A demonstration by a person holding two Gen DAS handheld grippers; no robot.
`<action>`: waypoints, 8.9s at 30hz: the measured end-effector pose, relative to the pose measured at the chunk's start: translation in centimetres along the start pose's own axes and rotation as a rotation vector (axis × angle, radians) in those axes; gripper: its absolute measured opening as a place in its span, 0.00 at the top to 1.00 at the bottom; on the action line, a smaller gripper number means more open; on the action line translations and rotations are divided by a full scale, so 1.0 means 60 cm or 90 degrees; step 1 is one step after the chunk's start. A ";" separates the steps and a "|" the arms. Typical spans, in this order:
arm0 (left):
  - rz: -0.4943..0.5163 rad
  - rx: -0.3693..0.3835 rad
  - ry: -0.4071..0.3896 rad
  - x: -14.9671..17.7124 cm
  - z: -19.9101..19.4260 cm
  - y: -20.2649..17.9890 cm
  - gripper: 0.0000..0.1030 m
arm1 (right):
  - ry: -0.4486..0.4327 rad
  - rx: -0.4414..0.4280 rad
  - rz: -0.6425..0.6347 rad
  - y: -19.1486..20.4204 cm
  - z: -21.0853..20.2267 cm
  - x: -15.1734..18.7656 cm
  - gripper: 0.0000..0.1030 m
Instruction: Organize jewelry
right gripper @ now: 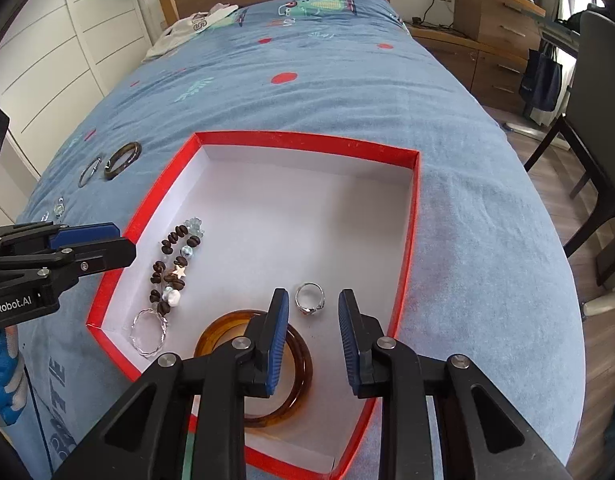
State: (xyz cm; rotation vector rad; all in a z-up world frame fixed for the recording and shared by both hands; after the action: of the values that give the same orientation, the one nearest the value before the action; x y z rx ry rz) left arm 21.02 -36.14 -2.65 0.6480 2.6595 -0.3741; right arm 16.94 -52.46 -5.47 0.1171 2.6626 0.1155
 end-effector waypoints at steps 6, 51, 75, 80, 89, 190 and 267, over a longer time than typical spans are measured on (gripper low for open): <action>-0.004 -0.004 -0.038 0.025 -0.073 0.006 0.67 | -0.044 0.009 0.019 0.012 -0.074 0.011 0.74; -0.147 -0.204 -0.196 0.372 -0.471 0.414 0.46 | -0.180 -0.065 -0.063 0.360 -0.298 0.096 0.57; -0.248 -0.234 -0.130 0.369 -0.376 0.557 0.45 | -0.114 -0.114 -0.070 0.430 -0.150 0.031 0.57; -0.256 -0.230 -0.111 0.361 -0.344 0.576 0.45 | -0.091 -0.120 -0.067 0.436 -0.110 0.022 0.57; -0.268 -0.225 -0.083 0.346 -0.285 0.604 0.45 | -0.046 -0.126 -0.059 0.445 -0.034 0.013 0.57; -0.101 -0.164 -0.080 0.178 -0.183 0.464 0.96 | -0.059 -0.140 -0.090 0.470 0.039 0.002 0.80; 0.042 0.004 0.052 -0.078 0.115 0.018 0.88 | 0.052 0.012 -0.147 0.027 0.078 -0.065 0.80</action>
State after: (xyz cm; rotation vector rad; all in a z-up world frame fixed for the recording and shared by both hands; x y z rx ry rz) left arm 27.46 -39.36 -7.05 0.7668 2.7062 -0.3435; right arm 22.64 -50.94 -7.69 -0.1917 2.7366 0.0202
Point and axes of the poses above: each gripper's, at about its wrist camera, not at the fingertips, and z roughly the way its jaws point, y to its left, x to its underside, the point moved 1 cm from there along z, roughly the way its jaws point, and after that the axes turned 5 degrees about y, right-handed, at the moved point
